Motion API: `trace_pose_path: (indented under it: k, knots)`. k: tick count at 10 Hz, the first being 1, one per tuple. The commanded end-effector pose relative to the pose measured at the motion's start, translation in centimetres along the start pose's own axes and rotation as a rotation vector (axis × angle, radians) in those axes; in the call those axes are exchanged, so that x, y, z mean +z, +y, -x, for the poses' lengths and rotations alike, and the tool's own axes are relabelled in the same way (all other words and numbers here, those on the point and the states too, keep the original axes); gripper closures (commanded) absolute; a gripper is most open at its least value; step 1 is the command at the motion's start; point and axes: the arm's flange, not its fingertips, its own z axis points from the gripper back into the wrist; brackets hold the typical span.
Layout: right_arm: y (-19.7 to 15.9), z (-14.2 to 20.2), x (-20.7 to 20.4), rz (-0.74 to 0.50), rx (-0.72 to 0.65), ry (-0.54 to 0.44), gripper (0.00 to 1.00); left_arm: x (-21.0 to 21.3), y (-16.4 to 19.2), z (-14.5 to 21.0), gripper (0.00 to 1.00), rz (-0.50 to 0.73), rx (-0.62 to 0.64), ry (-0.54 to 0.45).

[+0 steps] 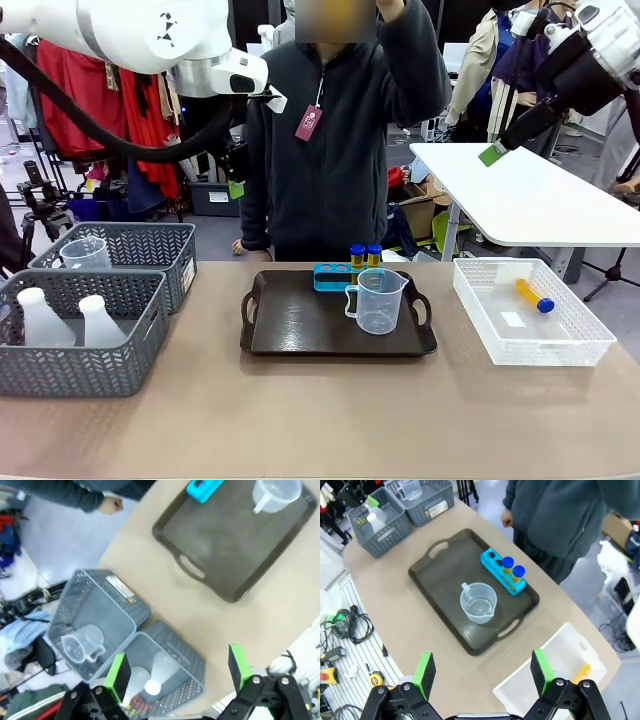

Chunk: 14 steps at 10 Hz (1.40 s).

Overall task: Prepare the laboratory tools.
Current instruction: Pick up one Small flask and place it on the Handle tray.

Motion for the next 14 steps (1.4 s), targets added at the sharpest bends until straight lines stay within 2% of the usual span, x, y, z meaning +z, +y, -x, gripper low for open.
trace_pose_path:
  k: [1,4,6,7,11,12,14]
  knots:
    - [-0.1,-0.1,0.1,-0.011,0.010,-0.013,0.00,-1.0,2.4,3.7,0.00,0.048,0.145,0.052]
    - [-0.1,-0.1,0.1,-0.011,0.010,-0.013,0.00,-3.1,5.4,8.2,0.00,0.055,0.418,0.082]
    - [-0.1,-0.1,0.1,-0.011,0.010,-0.013,0.00,-6.1,7.4,10.8,0.00,-0.017,0.563,0.110]
    - [-0.1,-0.1,0.1,-0.011,0.010,-0.013,0.00,-7.7,8.3,11.6,0.00,0.027,0.611,0.117]
    - [-0.1,-0.1,0.1,-0.011,0.010,-0.013,0.00,-11.8,9.6,16.0,0.00,0.002,0.778,0.187]
    - [-0.1,-0.1,0.1,-0.011,0.010,-0.013,0.00,-13.3,9.8,16.9,0.00,-0.058,0.789,0.217]
    - [-0.1,-0.1,0.1,-0.011,0.010,-0.013,0.00,-15.3,10.2,18.5,0.00,-0.005,0.821,0.213]
